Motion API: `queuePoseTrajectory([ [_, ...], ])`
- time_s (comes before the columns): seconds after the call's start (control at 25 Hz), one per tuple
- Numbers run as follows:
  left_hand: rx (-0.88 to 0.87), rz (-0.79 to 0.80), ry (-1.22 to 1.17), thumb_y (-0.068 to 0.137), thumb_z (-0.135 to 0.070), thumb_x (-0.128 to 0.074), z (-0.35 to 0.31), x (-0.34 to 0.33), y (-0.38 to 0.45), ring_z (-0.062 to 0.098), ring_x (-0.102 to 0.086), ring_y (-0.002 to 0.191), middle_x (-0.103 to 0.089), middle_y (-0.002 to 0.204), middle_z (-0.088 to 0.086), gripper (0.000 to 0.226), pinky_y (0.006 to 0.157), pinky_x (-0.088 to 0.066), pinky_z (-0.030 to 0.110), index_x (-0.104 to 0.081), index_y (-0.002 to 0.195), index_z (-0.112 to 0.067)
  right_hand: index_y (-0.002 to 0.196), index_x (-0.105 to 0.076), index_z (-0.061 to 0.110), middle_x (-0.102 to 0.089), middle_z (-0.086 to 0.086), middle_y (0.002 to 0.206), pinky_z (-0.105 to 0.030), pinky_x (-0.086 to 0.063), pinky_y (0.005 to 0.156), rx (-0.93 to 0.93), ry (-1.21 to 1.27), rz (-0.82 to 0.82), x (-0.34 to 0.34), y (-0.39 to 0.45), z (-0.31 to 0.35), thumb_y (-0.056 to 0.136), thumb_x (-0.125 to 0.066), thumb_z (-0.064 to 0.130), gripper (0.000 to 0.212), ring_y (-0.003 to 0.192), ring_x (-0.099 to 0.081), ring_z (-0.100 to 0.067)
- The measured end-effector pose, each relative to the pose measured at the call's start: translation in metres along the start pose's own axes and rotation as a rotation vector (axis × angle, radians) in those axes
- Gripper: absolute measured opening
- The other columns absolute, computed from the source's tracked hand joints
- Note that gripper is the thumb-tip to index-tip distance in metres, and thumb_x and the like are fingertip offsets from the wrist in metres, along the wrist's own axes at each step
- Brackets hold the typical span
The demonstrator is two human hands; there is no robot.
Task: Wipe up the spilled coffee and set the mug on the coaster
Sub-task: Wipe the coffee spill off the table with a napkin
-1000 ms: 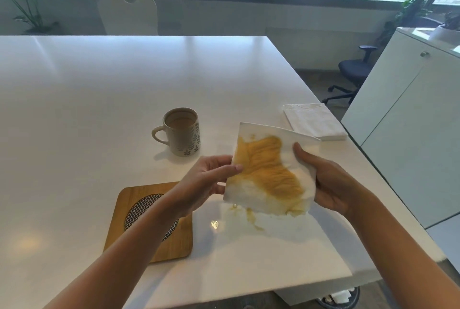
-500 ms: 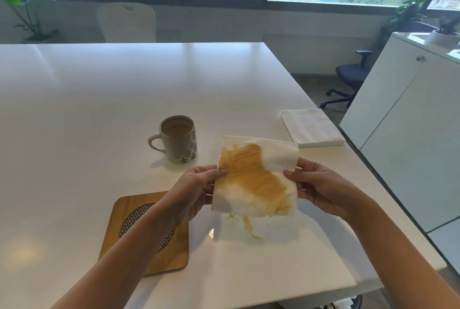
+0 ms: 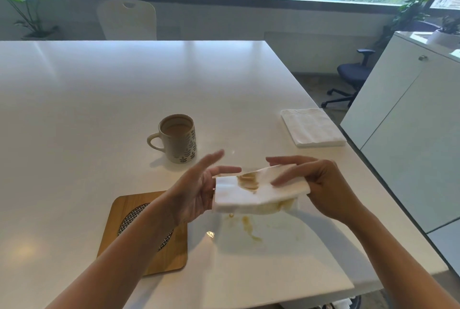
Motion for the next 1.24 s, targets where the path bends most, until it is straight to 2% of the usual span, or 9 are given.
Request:
queuePoseTrajectory([
  [0.08,-0.050,-0.017,0.057,0.080,-0.021,-0.079,-0.001,0.001,0.000,0.032,-0.074,0.097,-0.071,0.121,0.022,0.049,0.075,-0.064,0.037,-0.068,0.126,-0.012,0.087,-0.083,0.029,-0.074,0.014,0.116,-0.021,-0.057,0.082,0.013,0.000,-0.021,-0.001,-0.004,-0.004,0.077,-0.059,-0.022,0.057,0.109,-0.070,-0.009],
  [0.2,-0.143,-0.058,0.104,0.069,0.005,-0.083,-0.003,0.006,0.000,0.029,-0.075,0.096,-0.076,0.111,0.019,0.061,0.077,-0.062,0.033,-0.067,0.125,-0.012,0.107,-0.076,0.018,-0.075,0.004,0.118,-0.027,-0.058,0.086,-0.061,0.191,-0.058,0.001,-0.006,-0.018,0.091,-0.056,-0.016,0.043,0.111,-0.071,-0.017],
  [0.32,-0.221,-0.062,0.157,0.067,0.006,-0.087,-0.007,0.008,0.000,0.030,-0.075,0.097,-0.076,0.110,0.020,0.067,0.081,-0.061,0.033,-0.065,0.127,-0.014,0.121,-0.064,0.014,-0.073,-0.004,0.121,-0.027,-0.057,0.090,-0.183,0.384,-0.095,0.007,-0.007,-0.025,0.100,-0.048,-0.004,0.032,0.114,-0.069,-0.025],
  [0.4,-0.269,-0.049,0.285,0.070,0.001,-0.086,-0.012,0.005,0.000,0.032,-0.074,0.101,-0.076,0.109,0.018,0.065,0.086,-0.060,0.035,-0.064,0.128,-0.018,0.128,-0.060,0.021,-0.072,0.003,0.125,-0.024,-0.052,0.097,-0.162,0.227,-0.032,0.008,-0.006,-0.018,0.098,-0.060,0.015,0.030,0.119,-0.066,-0.016],
  [0.52,-0.322,-0.003,0.427,0.072,-0.005,-0.087,-0.018,-0.003,0.001,0.033,-0.074,0.102,-0.077,0.107,0.016,0.063,0.088,-0.060,0.038,-0.063,0.128,-0.021,0.132,-0.057,0.037,-0.070,0.015,0.124,-0.017,-0.049,0.099,-0.157,-0.040,0.179,-0.008,-0.004,-0.010,0.075,-0.084,0.044,0.063,0.118,-0.064,-0.001],
  [0.72,-0.366,0.011,0.471,0.077,-0.003,-0.085,-0.023,-0.010,0.001,0.029,-0.076,0.095,-0.078,0.102,0.013,0.053,0.078,-0.061,0.030,-0.068,0.124,-0.023,0.113,-0.075,0.026,-0.077,-0.002,0.097,-0.034,-0.055,0.075,-0.241,-0.051,0.277,-0.026,-0.003,-0.021,0.076,-0.085,0.023,0.038,0.084,-0.068,-0.006],
  [0.88,-0.369,0.008,0.461,0.075,0.000,-0.085,-0.024,-0.003,0.001,0.028,-0.075,0.094,-0.078,0.102,0.017,0.053,0.081,-0.060,0.030,-0.069,0.122,-0.018,0.105,-0.079,0.024,-0.078,-0.004,0.093,-0.027,-0.051,0.070,-0.283,0.027,0.296,-0.020,-0.001,-0.027,0.080,-0.081,0.018,0.025,0.078,-0.065,-0.007],
  [1.08,-0.419,-0.148,0.424,0.078,0.006,-0.079,-0.033,0.015,-0.001,0.024,-0.077,0.092,-0.079,0.101,0.012,0.046,0.077,-0.060,0.026,-0.068,0.120,-0.012,0.094,-0.078,0.033,-0.074,0.005,0.078,-0.023,-0.047,0.066,-0.382,-0.112,0.118,0.010,-0.004,-0.034,0.082,-0.079,0.012,0.024,0.068,-0.062,-0.004],
  [1.24,-0.422,-0.222,0.435,0.086,0.000,-0.073,-0.035,0.026,-0.003,0.022,-0.077,0.093,-0.080,0.103,0.006,0.034,0.074,-0.061,0.025,-0.068,0.118,-0.011,0.090,-0.075,0.030,-0.072,0.010,0.067,-0.012,-0.045,0.053,-0.408,-0.397,-0.280,0.038,-0.010,-0.030,0.087,-0.071,0.023,0.009,0.059,-0.065,-0.003],
])
Point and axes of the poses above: each hand's wrist, its own y-axis towards the middle knuckle, its own x-axis out of the back of the hand, z = x × y, the point moved 5 cm from there along y, towards the middle knuckle
